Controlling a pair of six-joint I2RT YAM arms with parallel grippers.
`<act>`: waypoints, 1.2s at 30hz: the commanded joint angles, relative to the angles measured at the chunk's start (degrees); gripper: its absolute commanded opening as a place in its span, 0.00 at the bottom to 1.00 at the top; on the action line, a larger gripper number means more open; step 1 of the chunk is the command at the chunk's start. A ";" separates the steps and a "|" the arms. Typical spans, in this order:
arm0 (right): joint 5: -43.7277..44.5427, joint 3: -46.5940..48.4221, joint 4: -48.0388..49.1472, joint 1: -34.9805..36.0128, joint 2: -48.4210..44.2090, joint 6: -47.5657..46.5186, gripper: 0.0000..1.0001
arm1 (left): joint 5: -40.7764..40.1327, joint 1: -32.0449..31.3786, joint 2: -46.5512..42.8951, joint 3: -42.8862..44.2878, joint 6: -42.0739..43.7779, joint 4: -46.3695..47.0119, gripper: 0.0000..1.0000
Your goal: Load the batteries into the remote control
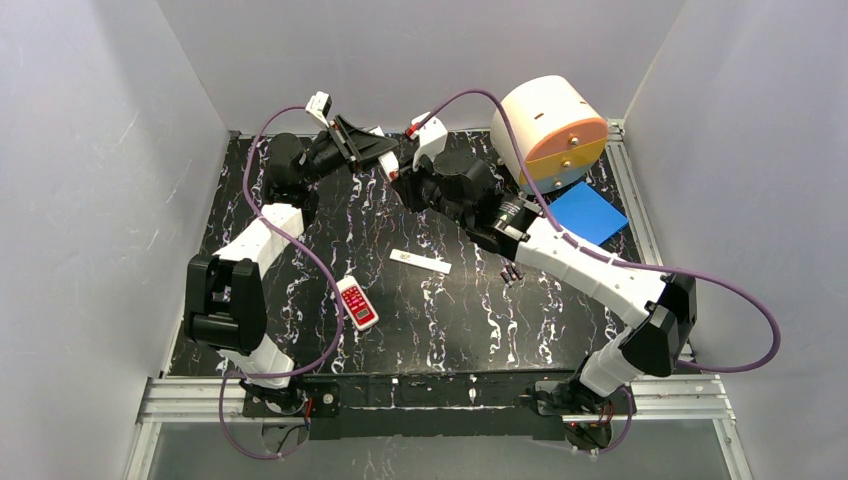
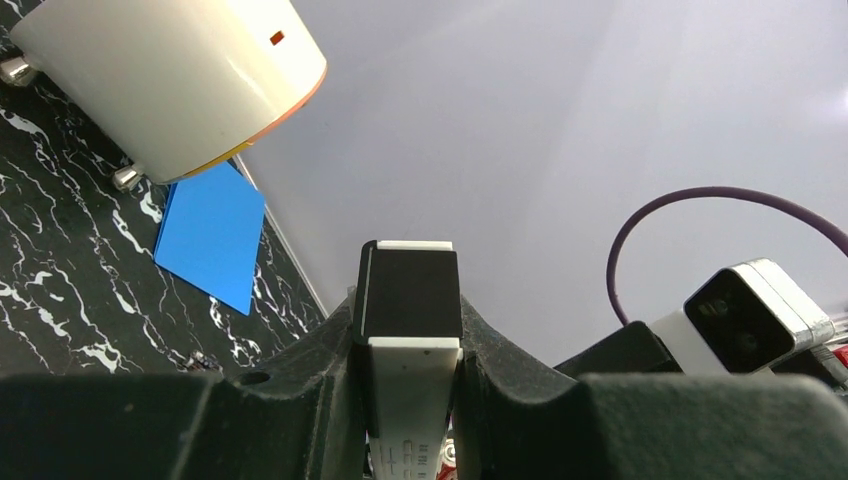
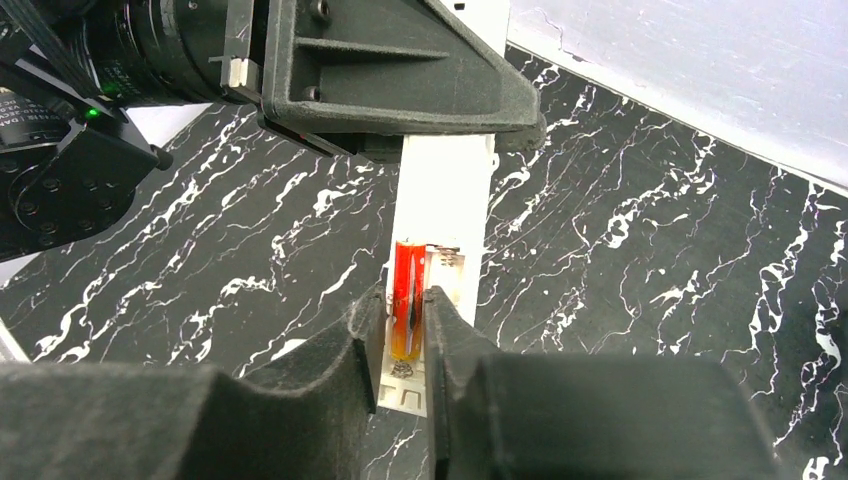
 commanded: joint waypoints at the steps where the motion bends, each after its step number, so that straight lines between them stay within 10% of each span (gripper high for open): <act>1: 0.66 -0.37 2.59 0.09 -0.07 0.42 0.32 | -0.21 -0.24 -1.96 0.61 -2.07 4.37 0.00; 25: 1.13 -7.63 14.92 -6.59 -13.08 24.44 0.91 | -5.59 -0.22 -1.75 2.79 -0.55 4.87 0.00; 36: 1.47 -12.61 18.92 -8.27 -10.29 44.59 0.99 | -6.50 -0.81 -1.95 4.77 0.39 5.92 0.00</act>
